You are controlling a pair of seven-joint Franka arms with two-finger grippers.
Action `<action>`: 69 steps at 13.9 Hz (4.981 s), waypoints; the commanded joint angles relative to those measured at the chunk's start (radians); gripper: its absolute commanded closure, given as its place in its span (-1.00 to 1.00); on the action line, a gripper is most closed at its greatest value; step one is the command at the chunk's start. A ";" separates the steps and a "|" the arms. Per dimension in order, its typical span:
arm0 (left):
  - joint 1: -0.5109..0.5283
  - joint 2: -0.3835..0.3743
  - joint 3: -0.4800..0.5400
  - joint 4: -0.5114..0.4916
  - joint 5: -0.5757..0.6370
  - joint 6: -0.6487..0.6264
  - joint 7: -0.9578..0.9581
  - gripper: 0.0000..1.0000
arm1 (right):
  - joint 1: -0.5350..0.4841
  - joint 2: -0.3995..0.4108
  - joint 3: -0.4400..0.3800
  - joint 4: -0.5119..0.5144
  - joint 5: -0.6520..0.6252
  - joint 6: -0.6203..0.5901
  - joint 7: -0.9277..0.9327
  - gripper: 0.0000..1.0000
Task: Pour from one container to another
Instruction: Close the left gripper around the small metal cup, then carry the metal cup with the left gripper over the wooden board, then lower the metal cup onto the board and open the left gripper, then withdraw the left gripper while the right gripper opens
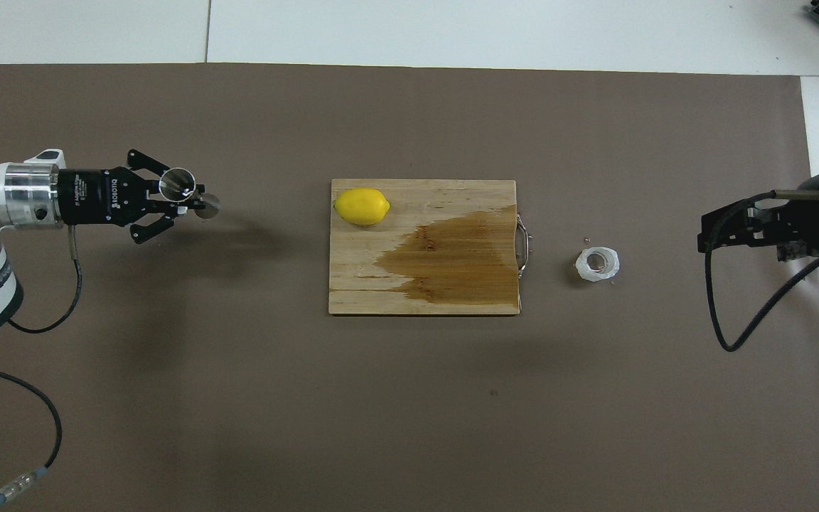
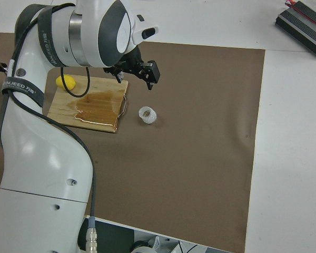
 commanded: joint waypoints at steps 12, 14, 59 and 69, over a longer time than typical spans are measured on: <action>-0.329 -0.072 0.016 -0.047 -0.199 0.108 -0.124 1.00 | -0.008 -0.014 0.003 -0.006 0.022 -0.013 -0.001 -1.00; -0.382 -0.070 0.016 -0.053 -0.260 0.175 -0.125 1.00 | -0.008 -0.014 0.003 -0.006 0.022 -0.011 -0.001 -1.00; -0.643 0.008 0.028 -0.145 -0.357 0.540 0.240 -1.00 | -0.020 -0.024 0.002 -0.006 0.022 -0.022 -0.002 -1.00; -0.608 -0.113 0.029 -0.129 0.328 0.539 0.252 -1.00 | -0.125 -0.090 0.002 -0.135 0.028 0.058 -0.799 -1.00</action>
